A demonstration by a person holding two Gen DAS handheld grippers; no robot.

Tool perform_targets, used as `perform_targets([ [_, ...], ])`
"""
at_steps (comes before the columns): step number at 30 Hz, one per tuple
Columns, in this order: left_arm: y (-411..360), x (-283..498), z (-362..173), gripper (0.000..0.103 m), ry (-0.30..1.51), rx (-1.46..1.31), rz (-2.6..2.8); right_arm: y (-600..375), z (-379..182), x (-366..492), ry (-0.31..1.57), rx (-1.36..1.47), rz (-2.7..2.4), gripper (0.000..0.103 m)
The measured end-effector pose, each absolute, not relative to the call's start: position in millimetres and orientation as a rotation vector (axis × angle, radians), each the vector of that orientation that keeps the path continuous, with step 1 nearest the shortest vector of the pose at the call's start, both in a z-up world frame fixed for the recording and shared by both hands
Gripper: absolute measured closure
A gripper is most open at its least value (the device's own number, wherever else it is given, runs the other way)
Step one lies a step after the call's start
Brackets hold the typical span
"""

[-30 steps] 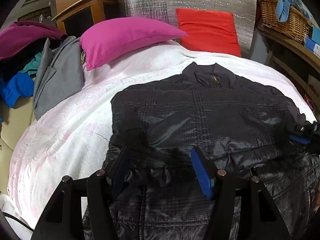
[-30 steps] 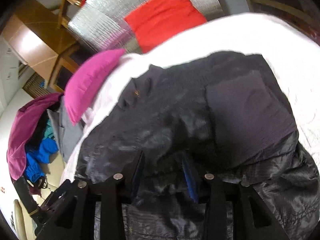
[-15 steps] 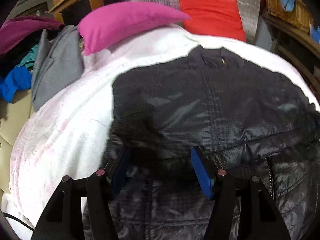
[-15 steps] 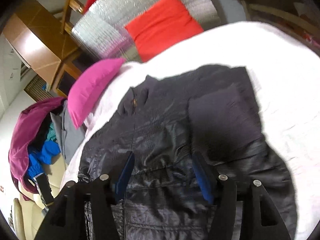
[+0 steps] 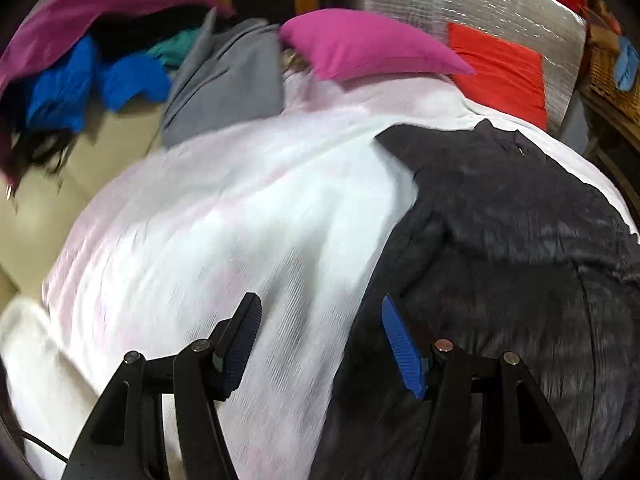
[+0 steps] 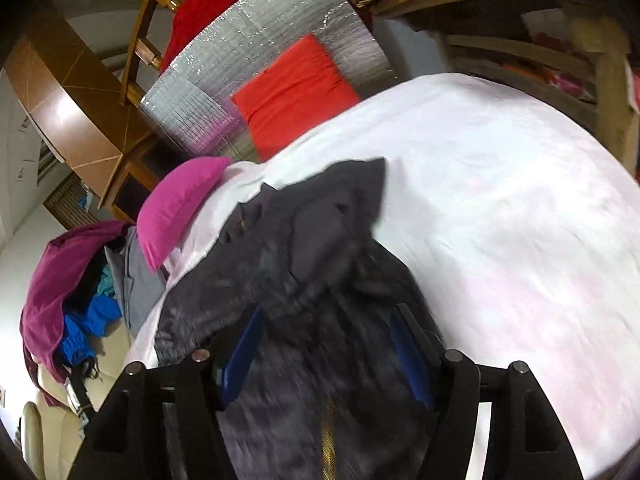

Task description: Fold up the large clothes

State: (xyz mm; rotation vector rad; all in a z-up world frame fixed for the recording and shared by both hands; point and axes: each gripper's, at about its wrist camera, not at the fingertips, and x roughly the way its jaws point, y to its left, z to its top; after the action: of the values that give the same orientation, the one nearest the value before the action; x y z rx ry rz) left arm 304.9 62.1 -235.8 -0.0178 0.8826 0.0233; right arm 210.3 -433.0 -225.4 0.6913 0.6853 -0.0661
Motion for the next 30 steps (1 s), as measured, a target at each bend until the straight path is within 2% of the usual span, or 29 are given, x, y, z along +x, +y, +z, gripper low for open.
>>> perform_targets([
  [11, 67, 232, -255, 0.039, 0.979, -0.023, -0.093, -430, -270, 115, 0.816, 0.761, -0.086, 0.032],
  [14, 61, 216, -259, 0.031, 1.017, -0.040, -0.131, -414, -288, 96, 0.900, 0.766, -0.057, 0.029],
  [21, 56, 202, -283, 0.030, 1.160, -0.151, -0.198, -369, -319, 99, 1.073, 0.696, 0.004, 0.029],
  [24, 60, 202, -291, 0.030, 1.201, -0.206, -0.204, -354, -327, 107, 1.092, 0.651, -0.003, 0.030],
  [25, 61, 202, -292, 0.030, 1.208, -0.217, -0.207, -348, -329, 109, 1.085, 0.631, -0.001, 0.032],
  [28, 62, 199, -297, 0.030, 1.225, -0.226, -0.210, -335, -324, 110, 1.076, 0.518, -0.011, 0.050],
  [30, 63, 195, -300, 0.030, 1.239, -0.244, -0.227, -333, -314, 105, 1.055, 0.496, 0.001, 0.066],
])
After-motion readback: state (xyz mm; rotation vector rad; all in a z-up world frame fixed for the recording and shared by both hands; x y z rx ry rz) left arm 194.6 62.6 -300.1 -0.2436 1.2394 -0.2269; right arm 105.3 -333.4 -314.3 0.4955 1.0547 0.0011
